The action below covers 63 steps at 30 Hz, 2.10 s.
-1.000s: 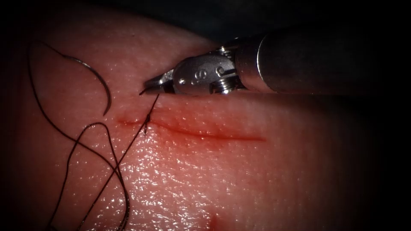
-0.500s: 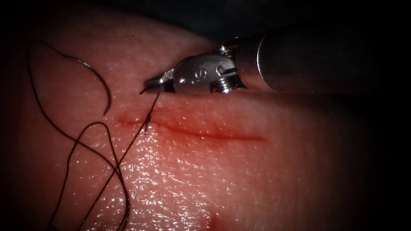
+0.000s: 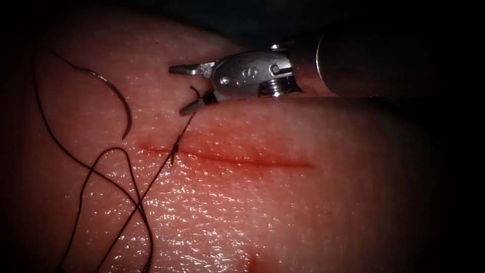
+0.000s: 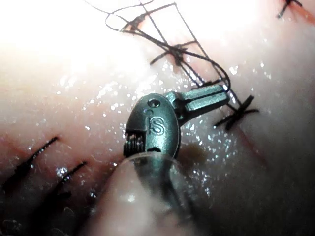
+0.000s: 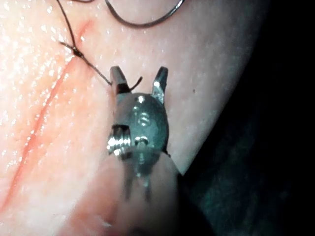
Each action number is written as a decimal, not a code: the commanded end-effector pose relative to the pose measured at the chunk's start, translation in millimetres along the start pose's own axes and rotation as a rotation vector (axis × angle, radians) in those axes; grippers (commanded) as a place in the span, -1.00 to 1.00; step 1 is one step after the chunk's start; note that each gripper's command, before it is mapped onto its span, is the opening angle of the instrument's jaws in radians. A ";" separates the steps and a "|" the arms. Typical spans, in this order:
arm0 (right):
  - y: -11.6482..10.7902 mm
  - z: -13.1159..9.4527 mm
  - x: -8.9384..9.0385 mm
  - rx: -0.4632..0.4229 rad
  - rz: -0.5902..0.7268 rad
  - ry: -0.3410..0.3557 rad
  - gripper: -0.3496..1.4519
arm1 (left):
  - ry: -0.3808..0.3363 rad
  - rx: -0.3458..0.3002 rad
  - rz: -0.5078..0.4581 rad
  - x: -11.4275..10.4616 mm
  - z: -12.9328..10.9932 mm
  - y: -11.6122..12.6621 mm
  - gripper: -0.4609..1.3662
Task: Wound Closure
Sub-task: With the left hand, loop the suture counter clockwise around the right tool.
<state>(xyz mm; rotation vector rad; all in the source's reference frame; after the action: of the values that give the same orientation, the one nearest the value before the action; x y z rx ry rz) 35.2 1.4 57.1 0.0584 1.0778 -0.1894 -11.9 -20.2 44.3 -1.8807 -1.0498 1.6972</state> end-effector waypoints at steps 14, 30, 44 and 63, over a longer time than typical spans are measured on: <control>-0.7 -1.6 0.2 -0.017 0.055 -0.004 0.64 | 0.068 0.206 0.151 9.3 0.6 -6.7 -0.88; 0.1 -6.5 1.6 -0.169 0.179 0.020 0.43 | 0.076 0.345 0.272 16.7 1.7 -13.5 -0.88; -1.3 -6.8 2.5 -0.230 0.230 0.088 0.11 | 0.119 0.411 0.288 18.1 1.4 -21.0 -0.88; -2.4 -8.3 4.1 -0.337 0.314 0.104 -1.00 | 0.157 0.412 0.286 20.5 4.1 -28.1 -0.88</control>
<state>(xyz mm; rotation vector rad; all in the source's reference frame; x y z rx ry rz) 29.3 -0.2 49.5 -0.0636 1.1777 0.2792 -23.7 12.5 50.2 -1.9049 -0.3356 1.7184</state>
